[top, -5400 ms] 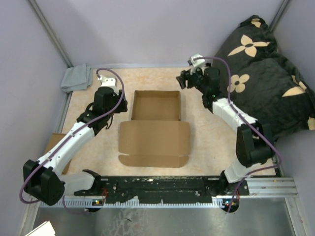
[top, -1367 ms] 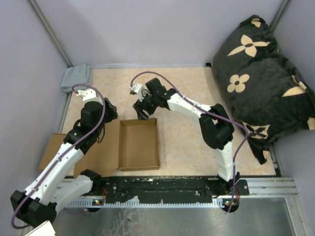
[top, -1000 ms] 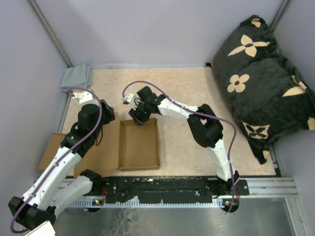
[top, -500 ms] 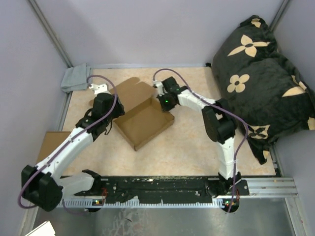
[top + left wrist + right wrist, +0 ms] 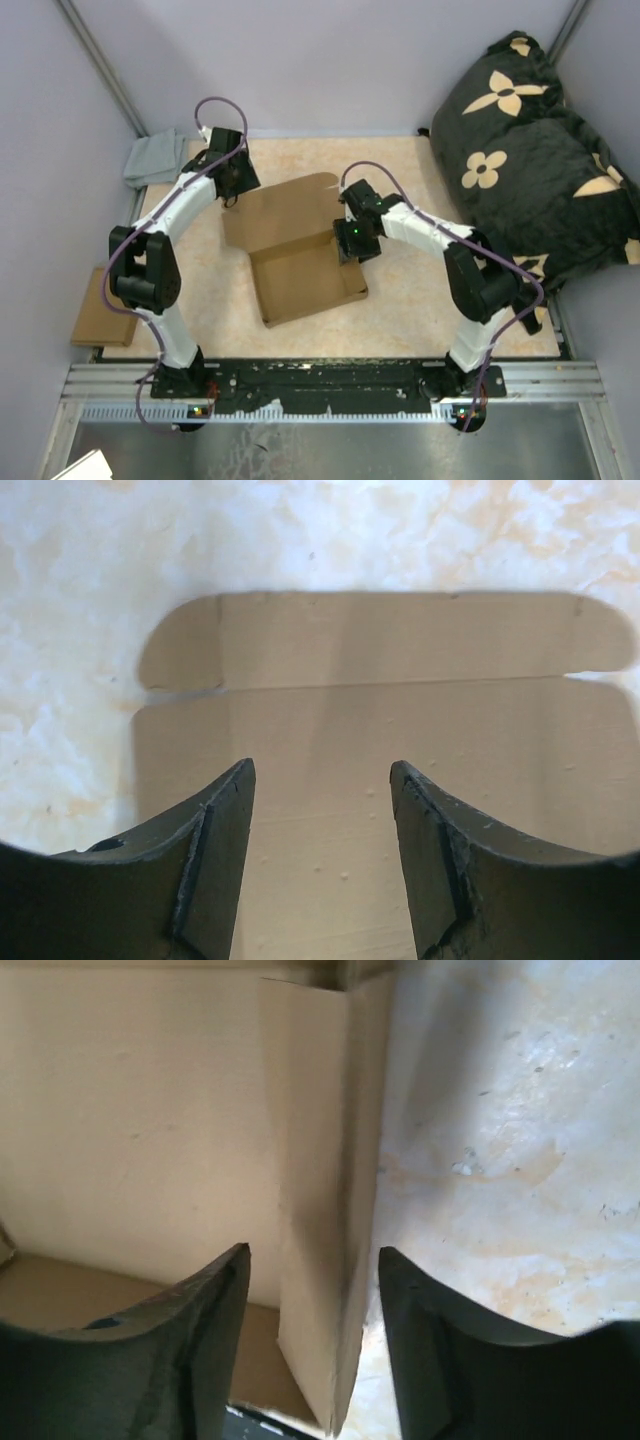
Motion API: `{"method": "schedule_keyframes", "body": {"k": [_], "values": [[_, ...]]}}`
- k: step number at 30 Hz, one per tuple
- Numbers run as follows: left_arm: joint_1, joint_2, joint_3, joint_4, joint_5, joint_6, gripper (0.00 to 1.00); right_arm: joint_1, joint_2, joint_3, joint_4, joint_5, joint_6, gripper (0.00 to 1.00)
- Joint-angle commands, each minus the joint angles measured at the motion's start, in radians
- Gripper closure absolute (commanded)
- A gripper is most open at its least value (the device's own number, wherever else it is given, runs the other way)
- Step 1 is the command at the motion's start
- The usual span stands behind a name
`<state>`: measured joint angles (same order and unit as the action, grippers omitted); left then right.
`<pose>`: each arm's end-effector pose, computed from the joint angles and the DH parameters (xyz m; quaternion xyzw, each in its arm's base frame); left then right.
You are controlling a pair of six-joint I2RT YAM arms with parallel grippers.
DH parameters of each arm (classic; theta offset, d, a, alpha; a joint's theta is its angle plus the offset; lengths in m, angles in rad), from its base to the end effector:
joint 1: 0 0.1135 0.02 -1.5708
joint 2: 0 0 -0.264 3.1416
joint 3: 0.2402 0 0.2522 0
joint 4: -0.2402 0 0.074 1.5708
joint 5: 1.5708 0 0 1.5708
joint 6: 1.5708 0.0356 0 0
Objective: Fold the paper box
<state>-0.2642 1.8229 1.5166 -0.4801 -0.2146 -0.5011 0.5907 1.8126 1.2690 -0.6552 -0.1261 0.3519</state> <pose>0.4019 -0.1009 0.2755 -0.1492 0.9075 -0.0501 0.3895 0.2995 0.2062 0.1926 -0.1284 0.9724 0.1390 0.1363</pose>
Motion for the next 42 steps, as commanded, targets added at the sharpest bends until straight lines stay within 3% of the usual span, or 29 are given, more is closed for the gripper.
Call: {"method": "schedule_keyframes", "body": {"k": [1,2,3,5,7,8,10,13,14,15,16,17,18,19,22,25,26,34,39,42], "values": [[0.027,-0.045,0.011,-0.1,0.005,0.015,0.36,0.006,-0.18,0.057,-0.011,-0.076,0.032,0.3],[0.039,-0.057,-0.005,-0.102,0.002,0.019,0.36,0.005,-0.195,0.077,-0.013,-0.088,0.021,0.17],[0.053,-0.071,-0.023,-0.104,0.005,0.022,0.35,0.0,-0.201,0.106,-0.017,-0.103,0.014,0.1],[0.08,-0.099,-0.066,-0.124,0.021,0.022,0.35,-0.022,-0.202,0.141,0.001,-0.166,0.007,0.05],[0.098,-0.139,-0.128,-0.118,0.032,0.03,0.35,-0.076,-0.215,0.142,0.09,-0.256,0.06,0.08],[0.103,-0.164,-0.165,-0.11,0.041,0.036,0.35,-0.118,-0.225,0.135,0.156,-0.34,0.117,0.03],[0.108,-0.206,-0.228,-0.102,0.054,0.04,0.36,-0.211,-0.247,0.044,0.427,-0.568,0.285,0.01],[0.114,-0.25,-0.308,-0.089,0.047,0.028,0.36,-0.338,-0.188,-0.164,1.235,-0.768,0.722,0.01],[0.119,-0.263,-0.33,-0.081,0.047,0.023,0.36,-0.353,-0.101,-0.113,1.262,-0.806,0.75,0.01],[0.123,-0.272,-0.349,-0.07,0.051,0.019,0.36,-0.355,-0.031,0.006,1.116,-0.834,0.672,0.08],[0.129,-0.279,-0.367,-0.063,0.062,0.018,0.36,-0.347,0.024,0.165,0.821,-0.78,0.533,0.22],[0.134,-0.283,-0.373,-0.057,0.066,0.017,0.36,-0.332,0.068,0.281,0.671,-0.716,0.395,0.46],[0.136,-0.283,-0.38,-0.053,0.07,0.016,0.36,-0.313,0.113,0.389,0.436,-0.577,0.264,0.62],[0.14,-0.278,-0.386,-0.05,0.074,0.018,0.36,-0.299,0.182,0.482,0.3,-0.481,0.18,0.65],[0.155,-0.251,-0.382,-0.05,0.091,0.03,0.37,-0.293,0.337,0.689,0.071,-0.373,0.089,0.62],[0.158,-0.231,-0.37,-0.049,0.072,0.037,0.38,-0.293,0.415,0.758,-0.003,-0.299,0.065,0.3],[0.158,-0.226,-0.368,-0.042,0.069,0.039,0.38,-0.294,0.432,0.769,-0.017,-0.29,0.058,0.24],[0.16,-0.141,-0.321,-0.017,0.129,0.064,0.41,-0.289,0.579,0.907,-0.199,-0.228,-0.007,0.27],[0.16,-0.098,-0.301,0.002,0.146,0.082,0.43,-0.288,0.592,0.892,-0.189,-0.275,-0.023,0.3],[0.16,-0.067,-0.283,0.012,0.163,0.086,0.45,-0.288,0.572,0.864,-0.146,-0.323,-0.017,0.37]]}}
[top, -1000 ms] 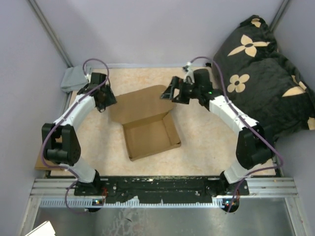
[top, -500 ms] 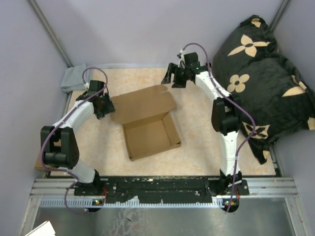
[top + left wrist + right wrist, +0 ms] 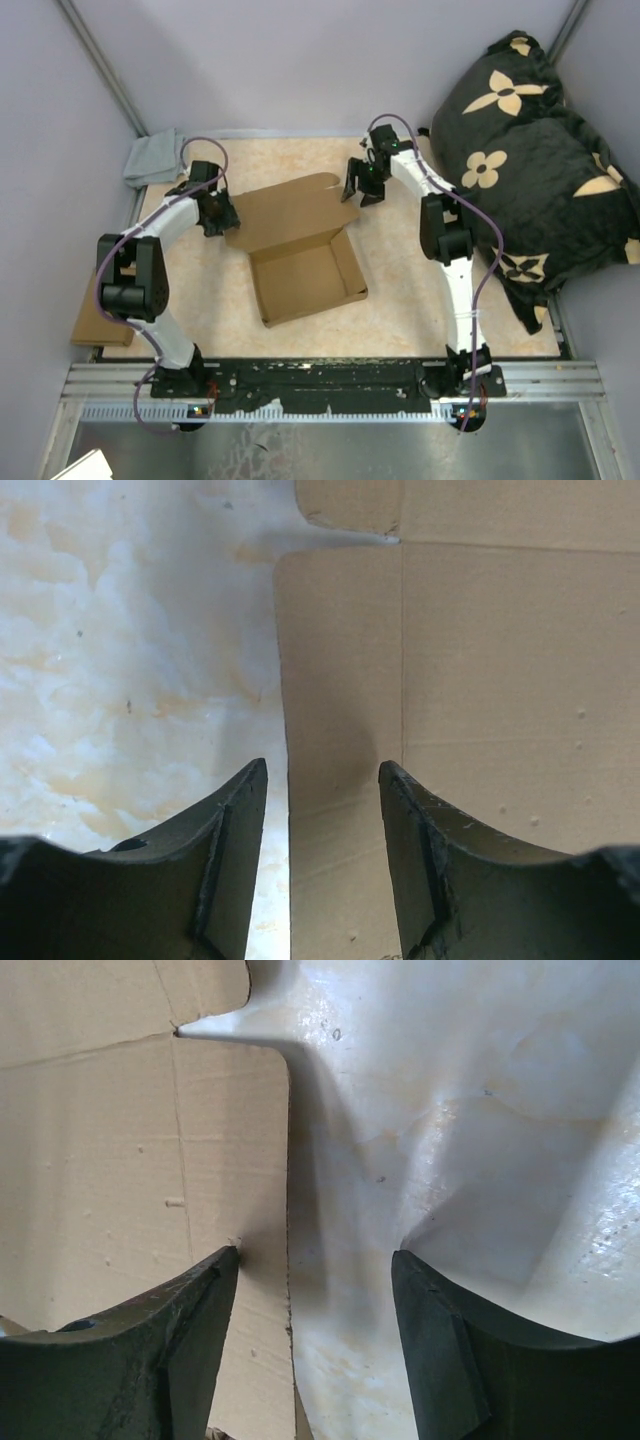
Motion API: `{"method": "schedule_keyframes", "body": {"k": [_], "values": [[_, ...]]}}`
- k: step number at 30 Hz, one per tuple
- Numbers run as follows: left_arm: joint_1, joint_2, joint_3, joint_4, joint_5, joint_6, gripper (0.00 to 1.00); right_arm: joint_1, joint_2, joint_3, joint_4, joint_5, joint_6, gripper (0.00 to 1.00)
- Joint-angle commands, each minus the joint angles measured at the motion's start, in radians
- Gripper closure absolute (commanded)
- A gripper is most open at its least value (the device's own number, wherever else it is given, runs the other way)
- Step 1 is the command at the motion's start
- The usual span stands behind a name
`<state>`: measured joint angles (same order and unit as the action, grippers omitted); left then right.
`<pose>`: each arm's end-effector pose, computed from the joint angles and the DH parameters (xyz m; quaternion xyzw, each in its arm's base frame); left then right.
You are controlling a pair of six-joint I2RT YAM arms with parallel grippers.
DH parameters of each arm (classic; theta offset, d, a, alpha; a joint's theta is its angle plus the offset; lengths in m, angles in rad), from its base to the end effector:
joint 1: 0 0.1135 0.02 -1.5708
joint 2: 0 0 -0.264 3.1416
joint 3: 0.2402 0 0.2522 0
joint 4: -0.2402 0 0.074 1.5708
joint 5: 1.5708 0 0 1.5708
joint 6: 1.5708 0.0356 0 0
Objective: Fold the paper box
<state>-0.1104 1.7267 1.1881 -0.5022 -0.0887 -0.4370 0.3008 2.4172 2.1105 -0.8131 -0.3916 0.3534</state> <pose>0.3556 -0.0362 0.2057 -0.1682 0.9494 -0.0295 0.2635 0.4888 0.1658 0.1755 -0.0183 0.9569 0.2500 0.1468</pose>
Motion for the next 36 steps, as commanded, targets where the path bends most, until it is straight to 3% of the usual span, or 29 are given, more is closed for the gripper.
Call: {"method": "schedule_keyframes", "body": {"k": [1,5,8,12,14,24,30,36], "values": [[0.006,0.042,0.054,0.033,0.04,0.022,0.46,0.003,-0.038,0.017,0.022,-0.064,-0.014,0.38],[0.006,0.059,0.083,0.028,0.036,0.021,0.46,0.003,-0.071,0.018,-0.012,0.008,-0.011,0.34],[0.006,0.058,0.076,0.045,0.038,0.024,0.47,0.005,-0.192,-0.093,0.028,0.1,-0.02,0.26],[0.006,0.086,0.084,0.074,0.072,0.041,0.65,0.005,-0.382,-0.353,0.128,0.133,-0.054,0.25],[0.006,0.114,0.11,0.067,0.08,0.044,0.69,0.004,-0.45,-0.437,0.139,0.131,-0.073,0.25],[0.004,0.169,0.226,0.071,0.206,0.044,1.0,0.008,-0.633,-0.633,0.107,0.129,-0.063,0.27],[-0.005,0.111,0.187,0.183,0.322,0.056,1.0,0.04,-0.66,-0.623,0.059,0.12,-0.04,0.27],[-0.018,0.014,0.027,0.399,0.401,0.033,1.0,0.112,-0.622,-0.593,-0.011,0.127,-0.03,0.28]]}}
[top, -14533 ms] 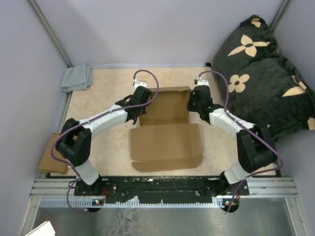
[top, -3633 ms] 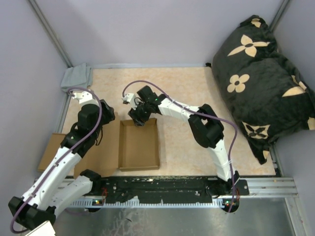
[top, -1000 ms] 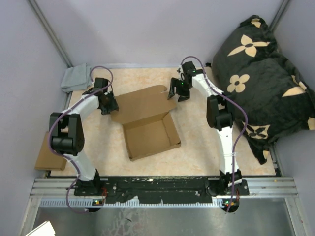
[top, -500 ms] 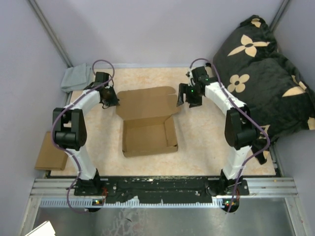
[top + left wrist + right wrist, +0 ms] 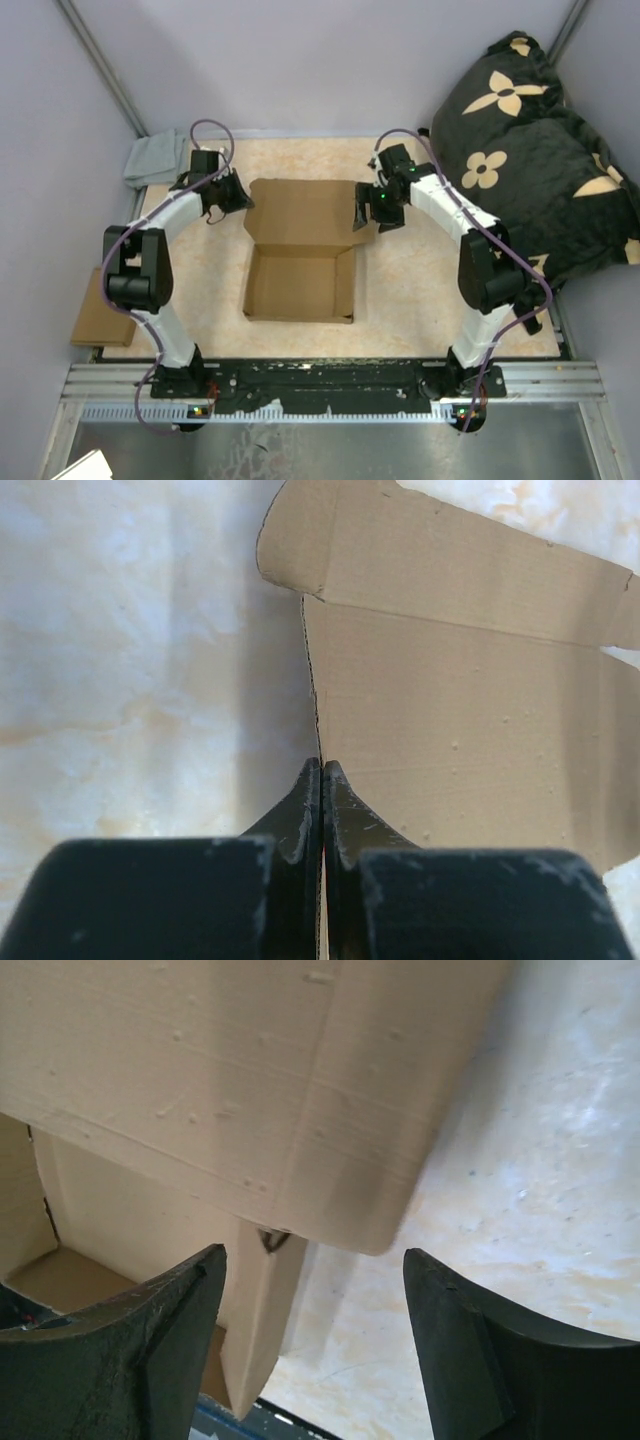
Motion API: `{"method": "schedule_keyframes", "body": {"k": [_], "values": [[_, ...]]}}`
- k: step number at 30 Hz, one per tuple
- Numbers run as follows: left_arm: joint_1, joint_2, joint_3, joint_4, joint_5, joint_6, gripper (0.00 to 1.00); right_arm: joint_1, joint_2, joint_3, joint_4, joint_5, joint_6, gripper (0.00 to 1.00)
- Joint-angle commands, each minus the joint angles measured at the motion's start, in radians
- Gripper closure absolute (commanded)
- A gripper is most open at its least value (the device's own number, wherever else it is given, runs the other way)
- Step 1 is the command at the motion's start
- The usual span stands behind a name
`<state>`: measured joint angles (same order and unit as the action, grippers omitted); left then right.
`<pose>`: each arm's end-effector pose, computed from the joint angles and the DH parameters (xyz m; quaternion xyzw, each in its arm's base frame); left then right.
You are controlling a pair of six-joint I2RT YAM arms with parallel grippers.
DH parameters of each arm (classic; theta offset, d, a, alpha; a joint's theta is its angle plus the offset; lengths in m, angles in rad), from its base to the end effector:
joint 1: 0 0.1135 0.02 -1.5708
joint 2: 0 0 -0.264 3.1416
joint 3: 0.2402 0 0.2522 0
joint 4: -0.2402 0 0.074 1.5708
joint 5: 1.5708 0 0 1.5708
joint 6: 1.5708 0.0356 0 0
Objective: Fold the paper box
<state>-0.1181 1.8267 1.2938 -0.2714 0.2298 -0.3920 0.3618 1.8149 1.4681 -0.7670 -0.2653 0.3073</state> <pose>0.3999 -0.0556 0.2179 -0.0833 0.9186 -0.1966 0.3326 0.3543 0.1441 0.2456 -0.0562 0.9643 0.1954 0.1698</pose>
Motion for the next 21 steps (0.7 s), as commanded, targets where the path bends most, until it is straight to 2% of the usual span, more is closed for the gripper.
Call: {"method": "schedule_keyframes", "body": {"k": [1,8,18,21], "values": [[-0.013,-0.105,-0.101,0.192,0.076,-0.021,1.0,0.063,-0.019,0.049,-0.073,0.003,0.02,0.28],[-0.022,-0.242,-0.243,0.319,0.001,-0.062,1.0,0.159,-0.043,-0.01,-0.165,0.098,0.05,0.31],[-0.027,-0.254,-0.198,0.312,0.013,-0.082,1.0,0.261,-0.044,-0.058,-0.257,0.155,0.082,0.37],[-0.033,-0.244,-0.18,0.307,0.011,-0.079,1.0,0.271,-0.033,-0.058,-0.24,0.148,0.088,0.43]]}}
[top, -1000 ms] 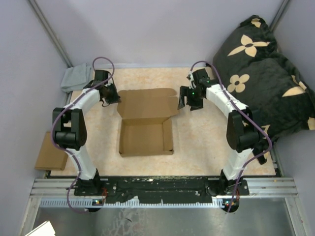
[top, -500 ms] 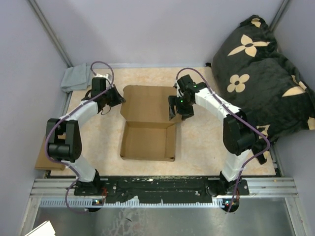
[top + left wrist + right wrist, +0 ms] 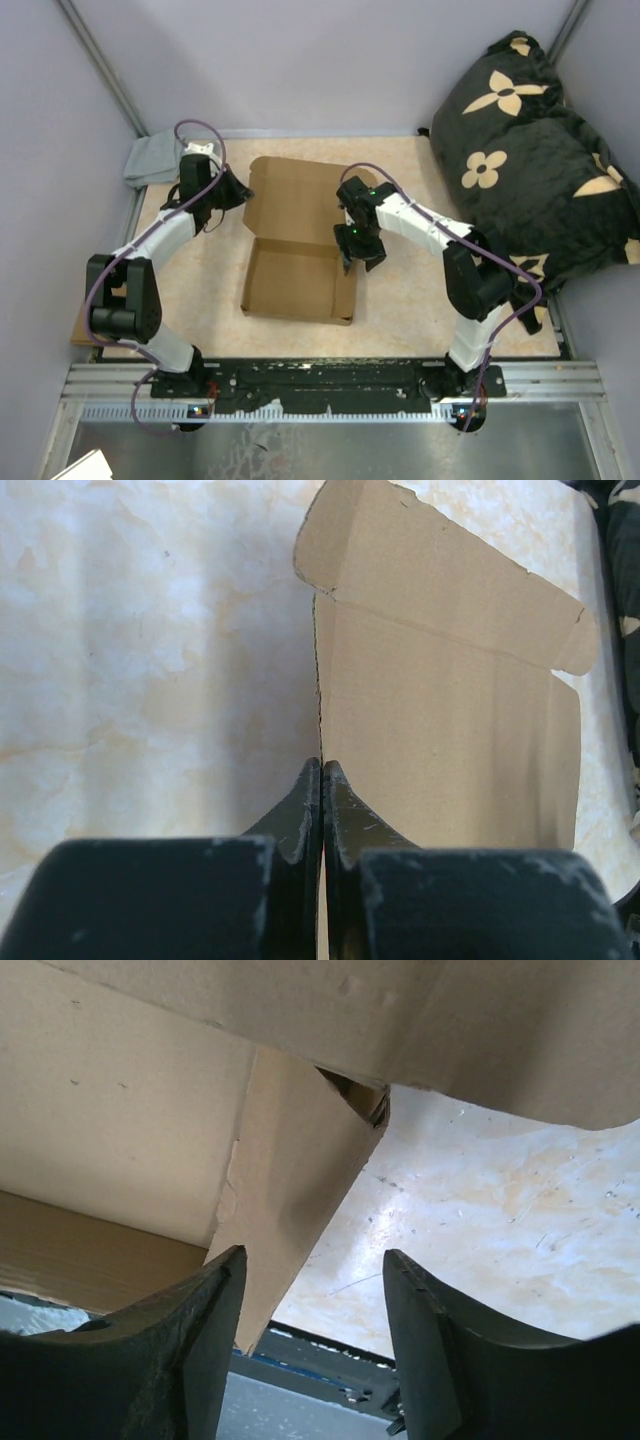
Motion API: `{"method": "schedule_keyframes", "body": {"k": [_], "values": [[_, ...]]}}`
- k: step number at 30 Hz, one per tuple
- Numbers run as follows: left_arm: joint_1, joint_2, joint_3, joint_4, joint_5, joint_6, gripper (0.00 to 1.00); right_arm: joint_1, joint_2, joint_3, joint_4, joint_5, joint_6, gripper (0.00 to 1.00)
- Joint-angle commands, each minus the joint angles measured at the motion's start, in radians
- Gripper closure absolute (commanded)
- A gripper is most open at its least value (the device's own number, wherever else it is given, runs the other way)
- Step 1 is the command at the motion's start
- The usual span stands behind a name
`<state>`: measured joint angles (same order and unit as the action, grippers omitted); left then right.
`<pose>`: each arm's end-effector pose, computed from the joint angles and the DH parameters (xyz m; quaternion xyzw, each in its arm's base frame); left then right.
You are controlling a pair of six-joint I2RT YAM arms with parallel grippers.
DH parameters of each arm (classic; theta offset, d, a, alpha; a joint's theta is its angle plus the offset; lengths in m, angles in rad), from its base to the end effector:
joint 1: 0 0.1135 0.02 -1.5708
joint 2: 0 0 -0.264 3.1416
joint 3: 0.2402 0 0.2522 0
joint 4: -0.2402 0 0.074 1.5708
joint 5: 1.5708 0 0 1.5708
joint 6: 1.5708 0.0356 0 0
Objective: Fold the paper box
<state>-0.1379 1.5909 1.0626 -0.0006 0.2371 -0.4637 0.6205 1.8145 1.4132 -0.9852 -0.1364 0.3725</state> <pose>0.3563 -0.0579 0.2510 -0.0816 0.8594 -0.2444 0.4416 0.2841 0.2090 0.2218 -0.1291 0.9850 0.1034 0.0484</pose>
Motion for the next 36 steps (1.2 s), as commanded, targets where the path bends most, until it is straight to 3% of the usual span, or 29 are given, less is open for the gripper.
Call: {"method": "schedule_keyframes", "body": {"k": [1,4,13,18,22,27,36], "values": [[-0.015,-0.007,0.052,0.036,0.003,-0.007,1.0,0.015,-0.024,0.0,-0.02,0.019,0.023,0.47],[-0.018,-0.012,0.05,0.044,-0.005,-0.011,1.0,0.023,0.015,0.021,-0.034,0.027,0.02,0.54],[-0.023,-0.02,0.039,0.063,0.004,-0.017,1.0,0.029,0.082,0.027,-0.001,0.04,0.011,0.55],[-0.025,-0.005,0.058,0.025,0.039,0.021,1.0,0.039,0.119,0.047,0.006,0.167,0.014,0.8],[-0.041,0.029,0.122,-0.048,0.057,0.103,1.0,0.042,0.178,0.128,-0.042,0.415,0.009,0.99],[-0.079,0.101,0.249,-0.192,0.009,0.223,1.0,0.059,0.259,0.167,-0.065,0.655,0.023,1.0],[-0.132,0.067,0.248,-0.122,-0.022,0.271,1.0,0.059,0.292,0.17,0.037,0.506,0.086,0.95]]}}
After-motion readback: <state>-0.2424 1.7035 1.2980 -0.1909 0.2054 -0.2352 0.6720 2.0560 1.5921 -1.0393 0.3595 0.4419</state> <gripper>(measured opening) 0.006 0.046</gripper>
